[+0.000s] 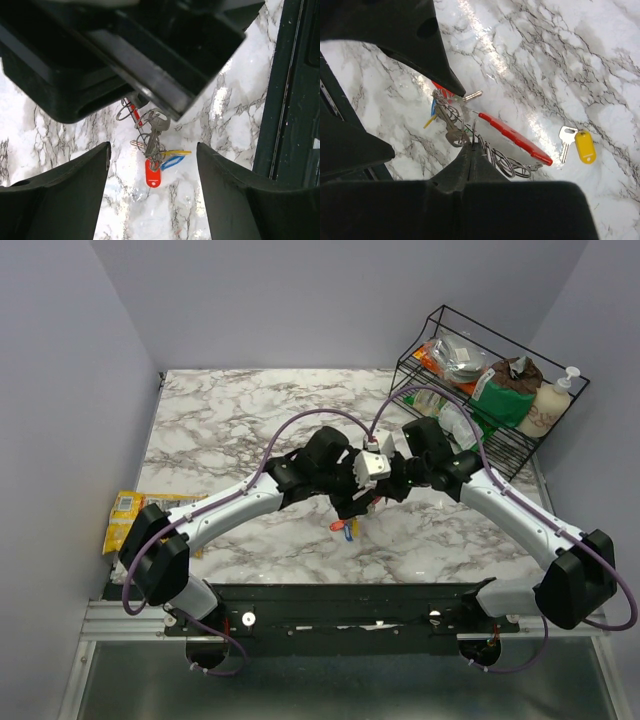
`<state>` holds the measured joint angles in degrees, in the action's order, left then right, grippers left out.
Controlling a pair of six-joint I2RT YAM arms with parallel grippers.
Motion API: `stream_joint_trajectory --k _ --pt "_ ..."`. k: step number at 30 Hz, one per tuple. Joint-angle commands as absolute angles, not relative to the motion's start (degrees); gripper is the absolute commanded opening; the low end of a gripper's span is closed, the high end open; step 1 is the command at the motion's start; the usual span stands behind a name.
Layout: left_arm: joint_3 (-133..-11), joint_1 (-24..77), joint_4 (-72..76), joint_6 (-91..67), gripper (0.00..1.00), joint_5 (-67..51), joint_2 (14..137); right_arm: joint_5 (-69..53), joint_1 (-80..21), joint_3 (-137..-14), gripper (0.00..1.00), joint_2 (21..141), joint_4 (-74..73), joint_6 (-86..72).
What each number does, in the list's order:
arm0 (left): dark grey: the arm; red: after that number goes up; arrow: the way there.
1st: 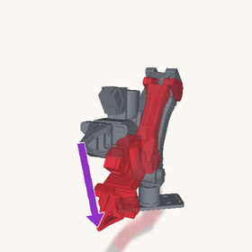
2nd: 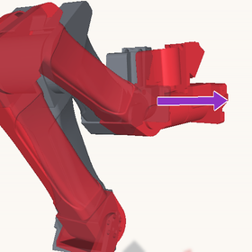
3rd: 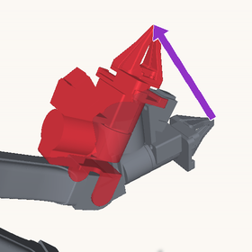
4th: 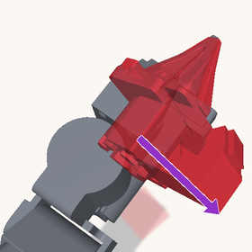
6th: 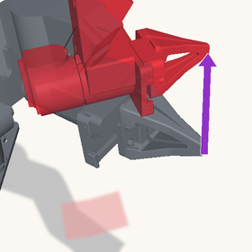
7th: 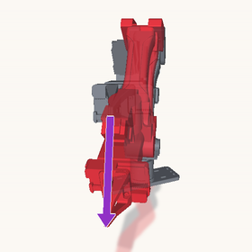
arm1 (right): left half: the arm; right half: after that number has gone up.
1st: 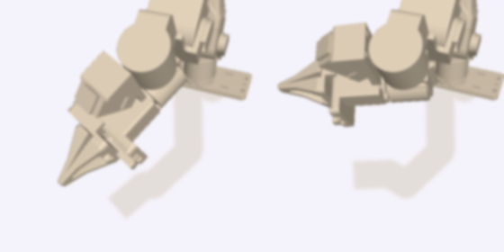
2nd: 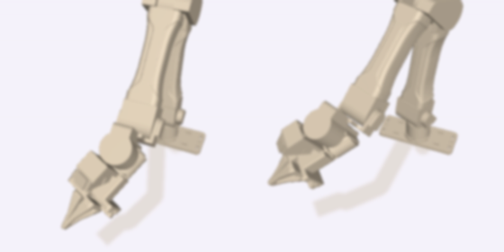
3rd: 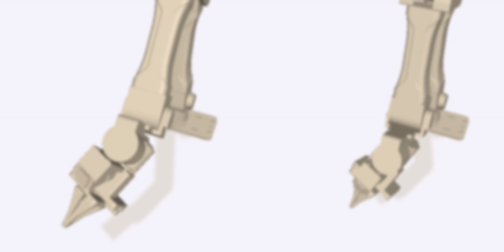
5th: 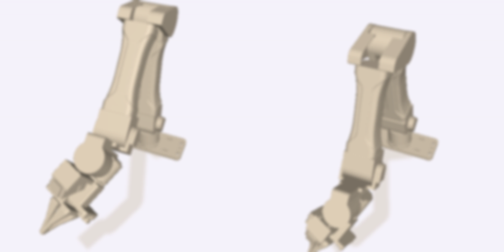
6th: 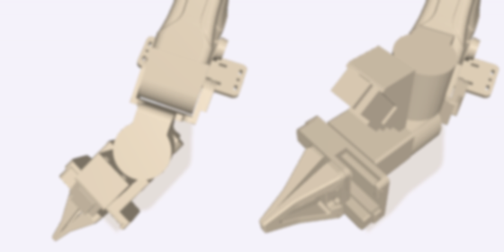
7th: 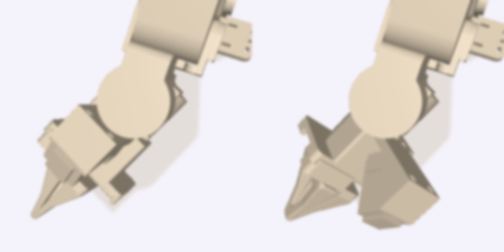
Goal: Remove the keys from the keyring
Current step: Remove the key from the keyring.
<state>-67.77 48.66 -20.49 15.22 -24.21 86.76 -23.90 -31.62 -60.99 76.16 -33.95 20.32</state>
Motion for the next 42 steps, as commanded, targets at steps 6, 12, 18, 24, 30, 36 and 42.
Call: stream_joint_trajectory --k 6,12,18,24,30,36,42 --pt "-69.61 48.69 -17.85 16.7 0.8 -19.43 88.42 -23.99 -31.99 -61.96 0.01 73.3 -33.13 20.92" --pt "-69.87 48.69 -17.84 17.23 0.81 -19.77 89.73 -23.56 -31.9 -62.31 0.01 72.33 -33.31 20.66" --pt "-70.93 48.69 -17.05 14.94 0.82 -20.92 92.02 -23.55 -31.9 -63.46 0.01 71.37 -33.75 20.04" --pt "-71.46 48.6 -16.79 14.77 0.82 -19.07 93.43 -23.47 -31.9 -64.6 0.01 69.97 -34.45 19.6" --pt "-72.16 48.69 -17.67 13.45 0.83 -20.65 96.15 -23.2 -31.9 -66.18 0.01 69.08 -34.98 19.07" --pt "-73.3 48.6 -18.02 13.27 0.83 -20.04 98.17 -22.41 -31.9 -67.06 0.01 67.85 -35.24 18.63" --pt "-72.16 48.69 -17.49 12.92 0.83 -20.48 97.91 -20.57 -31.9 -68.73 0.01 66.45 -35.42 17.93"
